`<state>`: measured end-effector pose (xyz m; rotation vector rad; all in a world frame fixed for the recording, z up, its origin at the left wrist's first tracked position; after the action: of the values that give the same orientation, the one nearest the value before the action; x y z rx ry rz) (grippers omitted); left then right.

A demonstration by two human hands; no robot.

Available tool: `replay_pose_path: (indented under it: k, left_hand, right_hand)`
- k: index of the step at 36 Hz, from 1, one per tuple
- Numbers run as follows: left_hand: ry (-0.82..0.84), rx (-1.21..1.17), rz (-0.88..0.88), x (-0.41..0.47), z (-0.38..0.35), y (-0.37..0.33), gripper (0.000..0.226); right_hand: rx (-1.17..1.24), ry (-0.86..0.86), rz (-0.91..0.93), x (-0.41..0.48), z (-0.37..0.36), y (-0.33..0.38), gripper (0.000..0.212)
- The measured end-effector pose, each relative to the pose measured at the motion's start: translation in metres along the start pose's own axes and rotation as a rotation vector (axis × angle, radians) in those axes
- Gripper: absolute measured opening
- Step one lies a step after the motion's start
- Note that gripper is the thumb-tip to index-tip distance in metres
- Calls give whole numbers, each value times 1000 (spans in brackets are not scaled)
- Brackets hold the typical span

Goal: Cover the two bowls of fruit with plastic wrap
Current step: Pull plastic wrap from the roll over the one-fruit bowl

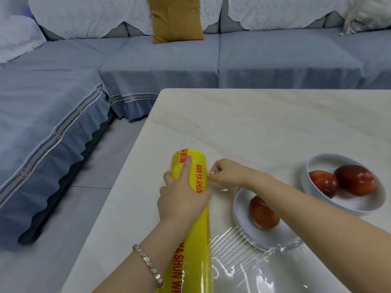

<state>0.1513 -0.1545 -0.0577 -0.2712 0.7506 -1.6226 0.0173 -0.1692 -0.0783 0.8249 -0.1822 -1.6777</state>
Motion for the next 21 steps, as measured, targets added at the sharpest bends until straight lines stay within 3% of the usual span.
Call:
replay_pose_path:
  k: [9, 21]
  left_hand:
    - [-3, -50, -4, 4, 2, 6, 85]
    - [-12, 27, -6, 3, -1, 1, 85]
  right_hand:
    - [301, 33, -49, 9, 0, -11, 32]
    - [202, -121, 26, 6, 3, -5, 46]
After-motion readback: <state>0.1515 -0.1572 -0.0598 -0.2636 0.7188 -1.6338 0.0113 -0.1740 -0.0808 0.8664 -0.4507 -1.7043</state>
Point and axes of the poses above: each hand's wrist, its own x-axis towards the middle knuckle, its own z-axis out of the back of the hand, y = z × x, the point moved 7 cm from there along x, towards the middle knuckle, and after that the axes turned 9 degrees about -x, right-handed, at the moved point
